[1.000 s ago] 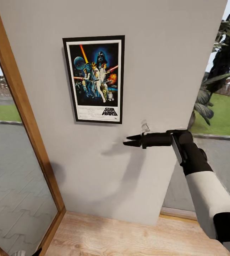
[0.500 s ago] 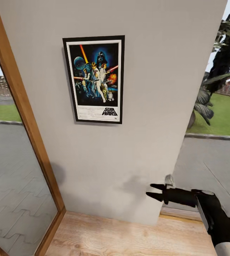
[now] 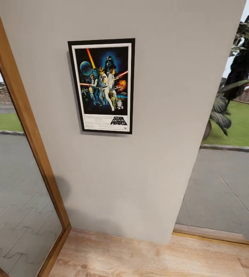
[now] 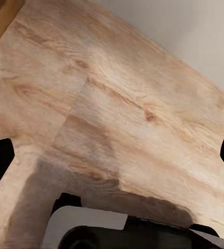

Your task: Pick up the poster from the kitchen countertop and hang it on one of the wall nails in the kitchen.

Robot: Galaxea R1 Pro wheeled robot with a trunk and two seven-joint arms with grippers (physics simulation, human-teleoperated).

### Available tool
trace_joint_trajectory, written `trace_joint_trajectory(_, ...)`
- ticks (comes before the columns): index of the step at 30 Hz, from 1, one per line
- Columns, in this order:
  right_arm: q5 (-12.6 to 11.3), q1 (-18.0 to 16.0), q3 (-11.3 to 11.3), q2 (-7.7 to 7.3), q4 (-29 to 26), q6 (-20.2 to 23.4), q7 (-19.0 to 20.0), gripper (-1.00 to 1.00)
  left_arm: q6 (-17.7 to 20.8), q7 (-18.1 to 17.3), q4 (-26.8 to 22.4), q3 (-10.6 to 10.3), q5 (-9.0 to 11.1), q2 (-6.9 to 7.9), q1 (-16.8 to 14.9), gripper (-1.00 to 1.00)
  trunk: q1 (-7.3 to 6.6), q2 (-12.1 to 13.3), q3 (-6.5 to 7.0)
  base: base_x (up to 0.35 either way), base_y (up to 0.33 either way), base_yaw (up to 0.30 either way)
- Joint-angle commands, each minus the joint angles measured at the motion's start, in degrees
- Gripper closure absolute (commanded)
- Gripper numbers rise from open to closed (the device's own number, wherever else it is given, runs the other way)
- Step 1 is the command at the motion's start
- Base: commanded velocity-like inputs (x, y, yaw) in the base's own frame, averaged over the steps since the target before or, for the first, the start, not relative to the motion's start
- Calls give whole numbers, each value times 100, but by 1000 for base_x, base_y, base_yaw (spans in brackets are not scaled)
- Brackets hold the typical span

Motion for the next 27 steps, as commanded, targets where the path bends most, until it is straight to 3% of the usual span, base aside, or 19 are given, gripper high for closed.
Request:
trace_joint_trajectory(1, 62, -7, -38, 10, 242, -107, -410, -100, -13, 562, 8, -19, 60, -77, -1, -100, 4, -13, -13, 0, 0, 0)
trace_joint_trajectory(3, 74, -6, -30, 25, 515, -166, -989, -100, -21, 1320, 6, -24, 61, -168, 3, -100, 4, -13, -13, 0, 0, 0)
trace_joint_trajectory(7, 77, -6, -26, 51, 879, -204, -1819, -100, -22, 2003, 3, -24, 61, -297, 6, -100, 4, -13, -13, 0, 0, 0)
trace_joint_trajectory(9, 71, -5, -28, 144, 1124, -210, -2658, -100, -7, 2395, 5, -21, 63, -378, 8, -100, 4, -13, -13, 0, 0, 0)
trace_joint_trajectory(12, 69, -5, -28, 218, 1185, -210, -2975, -100, -7, 2844, 8, -20, 67, -466, 8, -100, 4, -13, -13, 0, 0, 0)
trace_joint_trajectory(13, 70, -5, -29, 279, 1218, -210, -3132, -100, -25, 3506, 9, -20, 70, -630, 8, -100, 4, -13, -13, 0, 0, 0)
trace_joint_trajectory(17, 71, -5, -29, 328, 1232, -208, -3200, -100, -34, 3880, 10, -20, 70, -784, 8, -100, 4, -13, -13, 0, 0, 0)
trace_joint_trajectory(27, 70, -5, -29, 346, 1238, -203, -3211, -100, -29, 3936, 10, -19, 70, -807, 8, -100, 4, -13, -13, 0, 0, 0)
